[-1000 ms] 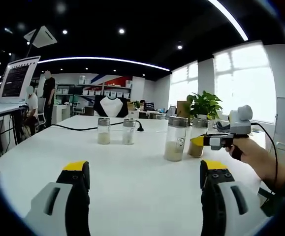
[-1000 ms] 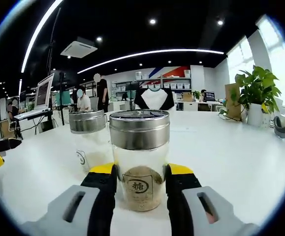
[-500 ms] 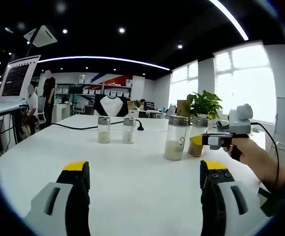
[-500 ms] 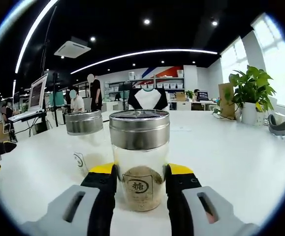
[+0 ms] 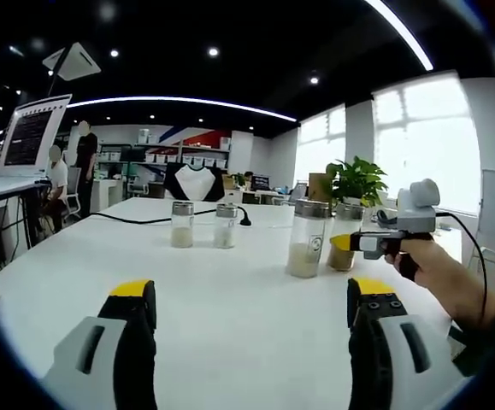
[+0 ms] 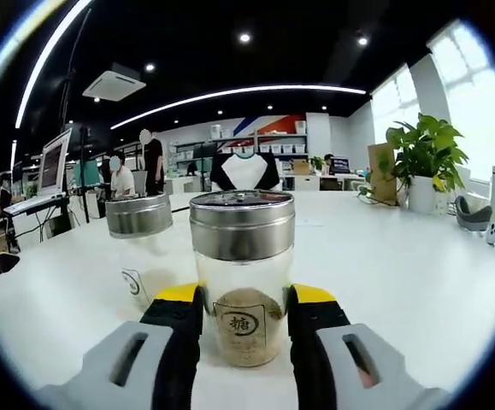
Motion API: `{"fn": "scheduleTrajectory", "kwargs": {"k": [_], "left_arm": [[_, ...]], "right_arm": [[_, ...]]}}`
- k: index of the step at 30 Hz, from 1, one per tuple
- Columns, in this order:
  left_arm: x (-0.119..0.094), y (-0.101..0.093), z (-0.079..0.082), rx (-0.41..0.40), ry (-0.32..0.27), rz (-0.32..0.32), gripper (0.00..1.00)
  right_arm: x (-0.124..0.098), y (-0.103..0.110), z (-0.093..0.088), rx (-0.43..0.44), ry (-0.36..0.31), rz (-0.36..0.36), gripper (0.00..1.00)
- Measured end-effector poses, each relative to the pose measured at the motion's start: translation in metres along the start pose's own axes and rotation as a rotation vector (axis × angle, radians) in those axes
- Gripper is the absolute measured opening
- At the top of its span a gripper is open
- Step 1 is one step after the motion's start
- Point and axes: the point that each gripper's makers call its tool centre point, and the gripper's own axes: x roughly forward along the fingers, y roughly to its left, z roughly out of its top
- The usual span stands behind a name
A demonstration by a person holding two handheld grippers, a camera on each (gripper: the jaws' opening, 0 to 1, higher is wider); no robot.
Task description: Rotate the seasoning bottle until the label or dispensing opening points toward the visible target arrow and the bottle remains upright within the marked orientation range
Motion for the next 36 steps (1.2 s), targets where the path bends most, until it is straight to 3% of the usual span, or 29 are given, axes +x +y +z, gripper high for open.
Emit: {"fn": "scheduleTrajectory", "kwargs": {"k": [36], "left_arm": [[0.0001, 0.0017, -0.0011, -0.001, 0.005, 0.005, 0.98]], "right_arm": [[0.0058, -0.0017, -0.0008, 0.040, 0.008, -0.003, 0.39]]}}
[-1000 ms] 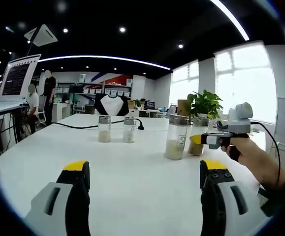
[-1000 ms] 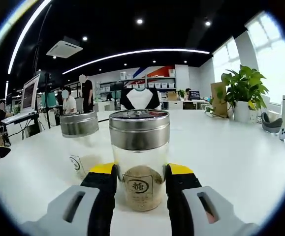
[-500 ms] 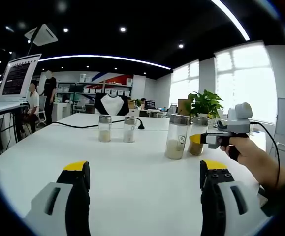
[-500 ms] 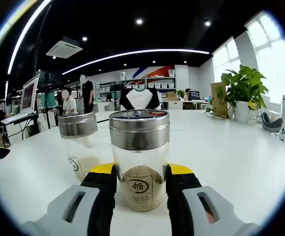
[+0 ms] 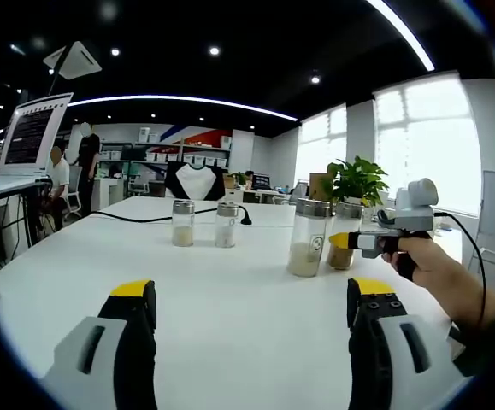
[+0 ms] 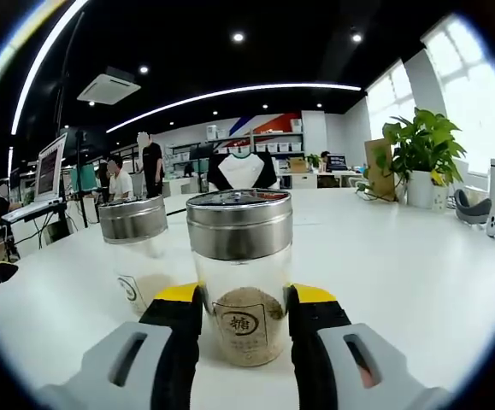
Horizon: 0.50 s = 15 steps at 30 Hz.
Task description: Rotate the seasoning bottle until the label or dispensing opening points toward the visible target arrow and the bottle remains upright within the marked orientation range
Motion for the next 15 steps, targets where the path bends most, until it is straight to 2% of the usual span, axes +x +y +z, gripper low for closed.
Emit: {"fn": "scheduleTrajectory", "kwargs": {"k": [3, 5, 15], "left_arm": [[0.001, -0.001, -0.001, -0.002, 0.004, -0.004, 0.98], [0.001, -0.001, -0.001, 0.000, 0.005, -0.005, 0.98], [0.002, -0.004, -0.003, 0.005, 0.013, -0.009, 0.97]], "right_arm": [[0.001, 0.000, -0.004, 0.007, 0.020, 0.008, 0.45], [-0.002, -0.002, -0.006, -0.026, 0.017, -0.008, 0.47], [-0.021, -0.006, -0.002, -0.007, 0.004, 0.012, 0.46]]}}
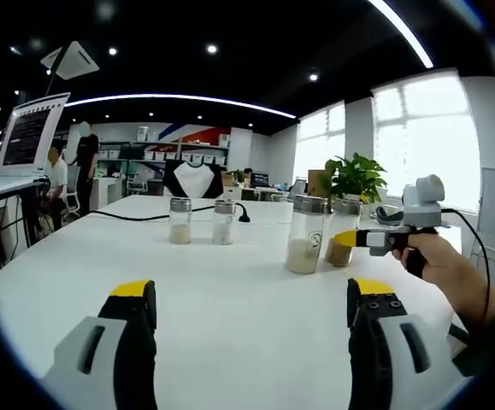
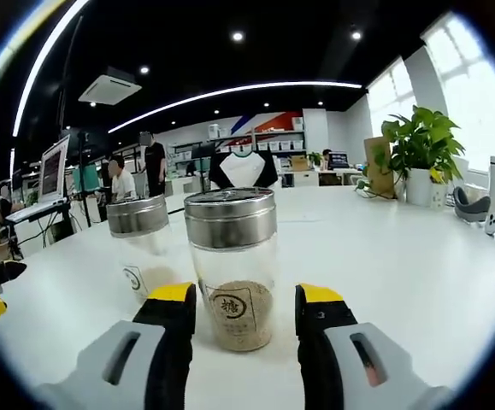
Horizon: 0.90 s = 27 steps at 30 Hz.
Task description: Rotate the seasoning bottle until the label or dispensing opening points toward the visible target arrow and the bottle remains upright within the marked orientation range
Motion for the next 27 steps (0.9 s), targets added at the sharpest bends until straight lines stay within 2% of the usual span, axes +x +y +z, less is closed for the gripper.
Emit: {"fn": "scheduleTrajectory", "kwargs": {"k": [4, 12, 27], "left_arm": [[0.000, -0.003, 0.001, 0.002, -0.004, -0.006, 0.97], [0.001, -0.004, 0.001, -0.008, -0.008, -0.014, 0.97], [0.003, -0.012, 0.001, -0.001, -0.007, -0.031, 0.97]], "right_arm": [[-0.008, -0.001, -0.002, -0.011, 0.008, 0.011, 0.46], [-0.029, -0.006, 0.000, -0.060, -0.015, 0.011, 0.45], [-0.062, -0.015, 0.003, -0.046, -0.030, 0.001, 0.46]]}}
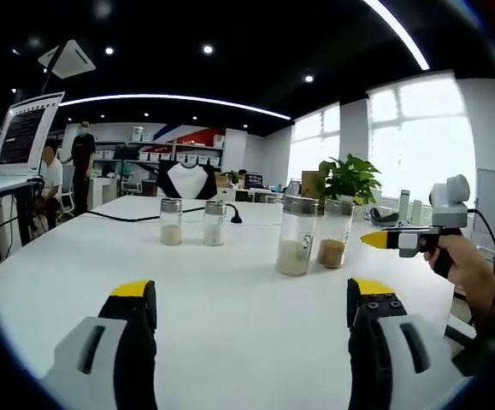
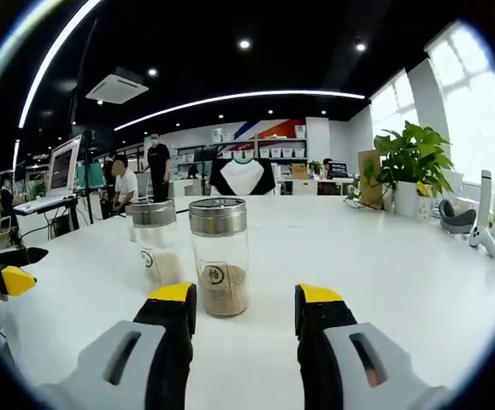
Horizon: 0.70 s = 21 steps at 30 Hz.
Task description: Rotate the seasoning bottle until the label or dispensing opening points toward the visible target arrow and the bottle remains upright within the marked orientation range
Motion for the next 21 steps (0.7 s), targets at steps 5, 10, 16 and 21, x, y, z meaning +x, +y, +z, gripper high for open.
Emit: {"fn": "scheduleTrajectory", "kwargs": {"k": [5, 10, 16, 21], "left_arm": [[0.001, -0.002, 0.000, -0.001, -0.002, -0.003, 0.97], [0.001, -0.003, 0.001, 0.002, -0.004, -0.005, 0.97], [0.001, -0.003, 0.001, 0.005, -0.004, -0.004, 0.97], [0.002, -0.003, 0.002, 0.010, -0.005, -0.002, 0.97]], "right_arm": [[-0.008, 0.002, -0.001, -0.004, -0.008, 0.004, 0.46], [-0.015, 0.001, -0.001, -0.011, -0.021, 0.000, 0.47], [-0.024, 0.000, -0.004, -0.019, -0.024, -0.003, 0.48], [-0.026, 0.001, -0.004, -0.021, -0.028, 0.002, 0.48]]}}
